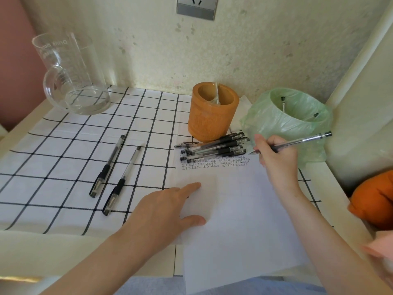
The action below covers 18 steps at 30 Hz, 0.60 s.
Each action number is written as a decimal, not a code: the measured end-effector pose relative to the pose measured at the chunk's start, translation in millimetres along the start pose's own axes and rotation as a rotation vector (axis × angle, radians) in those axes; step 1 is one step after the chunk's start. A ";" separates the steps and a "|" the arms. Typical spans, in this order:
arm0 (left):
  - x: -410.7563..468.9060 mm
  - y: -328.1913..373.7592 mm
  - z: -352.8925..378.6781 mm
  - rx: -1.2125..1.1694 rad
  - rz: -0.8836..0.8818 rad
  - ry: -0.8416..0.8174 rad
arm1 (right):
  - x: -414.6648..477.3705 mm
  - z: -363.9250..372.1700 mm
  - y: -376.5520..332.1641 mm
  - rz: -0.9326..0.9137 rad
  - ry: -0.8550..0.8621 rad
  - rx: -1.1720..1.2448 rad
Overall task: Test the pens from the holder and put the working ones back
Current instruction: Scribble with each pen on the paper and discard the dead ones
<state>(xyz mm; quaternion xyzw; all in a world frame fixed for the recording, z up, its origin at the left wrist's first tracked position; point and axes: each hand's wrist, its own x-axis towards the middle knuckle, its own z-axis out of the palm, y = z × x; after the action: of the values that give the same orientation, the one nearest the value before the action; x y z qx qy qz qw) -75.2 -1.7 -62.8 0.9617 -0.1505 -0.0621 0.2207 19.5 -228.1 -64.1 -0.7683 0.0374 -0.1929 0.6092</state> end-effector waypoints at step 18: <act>8.4 5.9 -11.0 -0.689 0.009 0.257 | -44.3 17.1 -49.7 0.296 -0.493 0.315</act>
<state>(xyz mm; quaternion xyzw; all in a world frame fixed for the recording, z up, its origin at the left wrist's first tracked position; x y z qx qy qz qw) -66.7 -4.9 -50.9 0.8302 -0.0962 0.0132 0.5489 -24.4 -186.7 -31.1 -0.6745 -0.0305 0.0861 0.7326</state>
